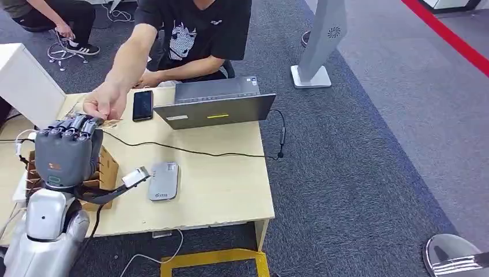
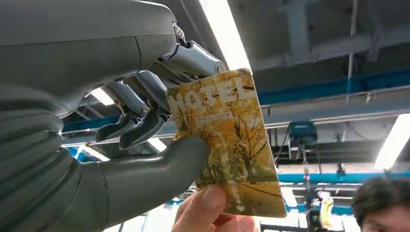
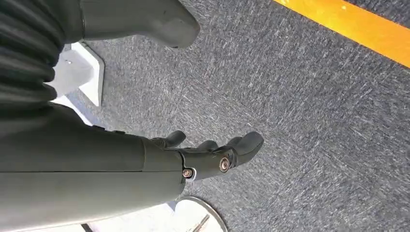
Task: Pass the card to the sensor for recognition and then transmit it.
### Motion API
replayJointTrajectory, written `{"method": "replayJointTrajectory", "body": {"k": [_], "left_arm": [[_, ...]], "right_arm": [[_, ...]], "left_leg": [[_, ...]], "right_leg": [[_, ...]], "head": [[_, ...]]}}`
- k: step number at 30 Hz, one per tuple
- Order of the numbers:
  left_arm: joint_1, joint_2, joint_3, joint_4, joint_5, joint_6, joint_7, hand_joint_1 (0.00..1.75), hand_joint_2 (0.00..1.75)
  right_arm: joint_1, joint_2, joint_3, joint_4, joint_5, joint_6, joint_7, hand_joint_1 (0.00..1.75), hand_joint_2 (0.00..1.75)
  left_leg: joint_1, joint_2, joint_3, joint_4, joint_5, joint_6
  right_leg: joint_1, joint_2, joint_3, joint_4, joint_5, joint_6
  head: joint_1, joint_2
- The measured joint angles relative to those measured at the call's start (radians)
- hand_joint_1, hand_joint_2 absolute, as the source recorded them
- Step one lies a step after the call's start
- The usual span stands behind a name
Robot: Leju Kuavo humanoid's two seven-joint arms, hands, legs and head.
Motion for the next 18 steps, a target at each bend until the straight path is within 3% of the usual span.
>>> {"method": "replayJointTrajectory", "body": {"k": [1,2,3,4,11,18], "left_arm": [[0.0,0.0,-0.009,-0.009,0.006,0.0,0.0,1.75,1.75],[0.0,0.0,-0.012,-0.016,0.009,0.0,0.0,0.79,1.75],[0.0,-0.001,-0.013,-0.022,0.011,0.0,0.0,0.79,1.75],[0.0,-0.002,-0.014,-0.029,0.012,0.0,-0.001,0.0,1.75],[0.006,-0.003,-0.024,-0.077,0.013,0.0,0.001,0.0,1.75],[0.021,-0.016,-0.024,-0.081,0.104,0.0,-0.056,0.0,1.75]], "right_arm": [[-0.001,0.0,0.0,0.0,-0.002,0.0,0.0,0.0,1.75],[-0.001,0.0,0.0,0.0,-0.003,-0.001,0.0,0.0,1.75],[-0.001,0.0,0.0,0.0,-0.005,-0.002,0.0,0.0,1.75],[-0.001,0.0,0.0,0.0,-0.006,-0.003,0.0,0.0,1.75],[-0.003,0.0,0.0,0.0,-0.008,-0.007,0.003,0.0,1.75],[-0.003,0.0,0.0,0.0,-0.014,-0.01,0.006,0.0,1.75]], "left_leg": [[0.0,0.0,0.0,0.0,0.0,0.0],[0.0,0.0,0.0,0.0,0.0,0.0],[0.0,0.0,0.0,0.0,0.0,0.0],[0.0,0.0,0.0,0.0,0.0,0.0],[0.0,0.0,0.0,0.0,0.0,0.0],[0.0,0.0,0.0,0.0,0.0,0.0]], "right_leg": [[0.0,0.0,0.0,0.0,0.0,0.0],[0.0,0.0,0.0,0.0,0.0,0.0],[0.0,0.0,0.0,0.0,0.0,0.0],[0.0,0.0,0.0,0.0,0.0,0.0],[0.0,0.0,0.0,0.0,0.0,0.0],[0.0,0.0,0.0,0.0,0.0,0.0]], "head": [[0.0,0.0],[0.0,0.0],[0.0,0.0],[0.0,0.0],[0.0,0.0],[0.0,0.0]]}}
